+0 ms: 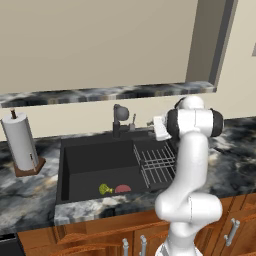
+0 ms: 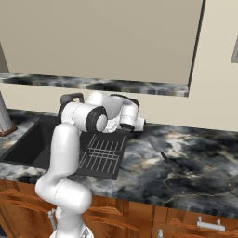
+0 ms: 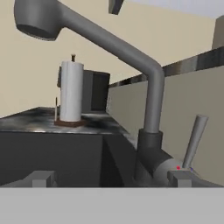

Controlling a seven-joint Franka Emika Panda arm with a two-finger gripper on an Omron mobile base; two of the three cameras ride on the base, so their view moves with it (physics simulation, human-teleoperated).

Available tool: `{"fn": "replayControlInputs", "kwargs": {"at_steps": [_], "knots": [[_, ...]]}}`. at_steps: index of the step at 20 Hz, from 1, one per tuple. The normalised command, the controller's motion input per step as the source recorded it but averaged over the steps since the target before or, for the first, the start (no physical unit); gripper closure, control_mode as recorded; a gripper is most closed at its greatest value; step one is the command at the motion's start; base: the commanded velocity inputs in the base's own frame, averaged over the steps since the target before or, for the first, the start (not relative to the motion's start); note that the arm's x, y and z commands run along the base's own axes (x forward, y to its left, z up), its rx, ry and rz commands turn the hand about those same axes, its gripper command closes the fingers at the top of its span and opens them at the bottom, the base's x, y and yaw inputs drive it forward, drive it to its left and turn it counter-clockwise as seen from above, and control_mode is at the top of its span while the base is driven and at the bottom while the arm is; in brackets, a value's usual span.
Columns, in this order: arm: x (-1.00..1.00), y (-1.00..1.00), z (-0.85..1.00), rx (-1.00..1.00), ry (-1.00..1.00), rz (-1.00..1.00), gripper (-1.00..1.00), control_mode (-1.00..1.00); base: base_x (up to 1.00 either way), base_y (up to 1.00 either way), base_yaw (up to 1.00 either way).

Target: Turn on the sink faucet. Then move the broccoli from the counter to the sink. Turn off the sink. Move the vegetable from the sink to the pot next to the stove. Finally move the pot to the rear left burner.

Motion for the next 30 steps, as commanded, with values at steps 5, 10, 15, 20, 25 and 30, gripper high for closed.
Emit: {"fn": "replayControlInputs", "kwargs": {"at_steps": [5, 10, 15, 20, 25, 30], "knots": [[-0.88, 0.06, 0.13, 0.00, -0.02, -0.03, -1.00, -1.00, 0.00, 0.00, 0.00], [-0.77, 0.16, 0.22, 0.00, 0.00, -0.04, -1.00, -1.00, 0.00, 0.00, 0.00], [-0.67, 0.29, 0.26, -0.02, 0.01, -0.02, -1.00, -1.00, 0.00, 0.00, 0.00], [-0.52, 0.40, 0.28, -0.06, 0.07, 0.00, -1.00, -1.00, 0.00, 0.00, 0.00], [-0.42, 0.47, 0.31, -0.08, 0.11, 0.00, -1.00, -1.00, 0.00, 0.00, 0.00], [-0.54, 0.39, 0.20, -0.07, 0.08, -0.01, -1.00, -1.00, 0.00, 0.00, 0.00]]}}
